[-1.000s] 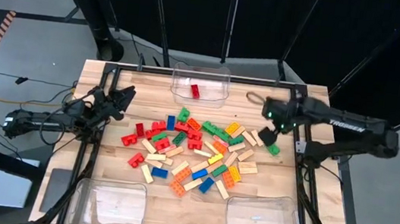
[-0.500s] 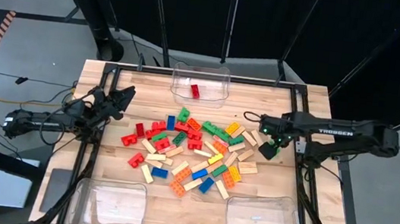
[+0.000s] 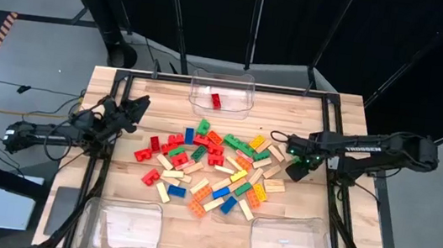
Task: Sort blocks by size
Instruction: Put the 2-stud green game piece into the bottom right transparent bin
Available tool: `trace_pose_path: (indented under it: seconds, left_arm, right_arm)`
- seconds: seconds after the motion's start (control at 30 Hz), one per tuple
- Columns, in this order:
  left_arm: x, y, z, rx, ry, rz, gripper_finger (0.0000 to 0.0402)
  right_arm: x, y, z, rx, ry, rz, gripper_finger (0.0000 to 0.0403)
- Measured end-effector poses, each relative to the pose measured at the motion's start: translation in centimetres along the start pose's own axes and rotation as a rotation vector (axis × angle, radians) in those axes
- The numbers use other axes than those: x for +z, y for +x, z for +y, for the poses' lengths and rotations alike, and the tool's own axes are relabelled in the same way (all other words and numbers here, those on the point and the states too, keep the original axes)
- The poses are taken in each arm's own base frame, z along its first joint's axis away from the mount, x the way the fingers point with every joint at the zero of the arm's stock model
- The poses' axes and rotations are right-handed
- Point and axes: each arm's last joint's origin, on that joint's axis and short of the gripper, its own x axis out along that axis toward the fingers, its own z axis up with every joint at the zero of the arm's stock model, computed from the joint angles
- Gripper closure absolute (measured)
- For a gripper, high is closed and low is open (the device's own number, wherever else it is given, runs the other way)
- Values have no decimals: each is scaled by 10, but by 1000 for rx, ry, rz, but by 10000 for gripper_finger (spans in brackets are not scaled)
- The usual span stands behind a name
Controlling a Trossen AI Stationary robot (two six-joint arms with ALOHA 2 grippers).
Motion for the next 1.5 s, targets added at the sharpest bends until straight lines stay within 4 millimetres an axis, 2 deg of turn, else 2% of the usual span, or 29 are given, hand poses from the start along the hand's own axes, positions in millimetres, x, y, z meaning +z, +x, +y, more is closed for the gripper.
trace_pose_path:
  seconds: [0.13,0.27,0.43,0.57,0.73,0.97,1.13,1.27,1.4,1.43,1.5]
  left_arm:
    - [0,0,0,2,2,2,156]
    - [-1,0,0,4,9,7,156]
    - [-1,0,0,5,10,8,156]
    - [-1,0,1,5,10,8,156]
    - [-1,0,1,6,9,9,156]
    - [-1,0,1,6,8,10,156]
    - [-1,0,1,6,9,11,156]
    - [-2,0,1,10,16,17,156]
    - [-2,0,1,12,18,20,156]
    - [-2,0,1,12,18,20,156]
    - [-2,0,1,12,18,20,156]
  right_arm:
    - [6,-7,5,-1,10,-15,252]
    - [11,-27,10,-13,12,-40,252]
    - [10,-73,20,11,-20,-84,252]
    - [-1,-110,38,126,-110,-147,252]
    - [-39,-128,72,271,-362,-73,252]
    - [-101,-138,110,434,-549,-23,252]
    - [-134,-134,138,535,-615,13,252]
    - [-148,-118,151,484,-628,54,252]
    - [-150,-105,158,422,-596,83,249]
    - [-150,-103,160,423,-598,96,231]
    - [-150,-100,164,424,-596,109,167]
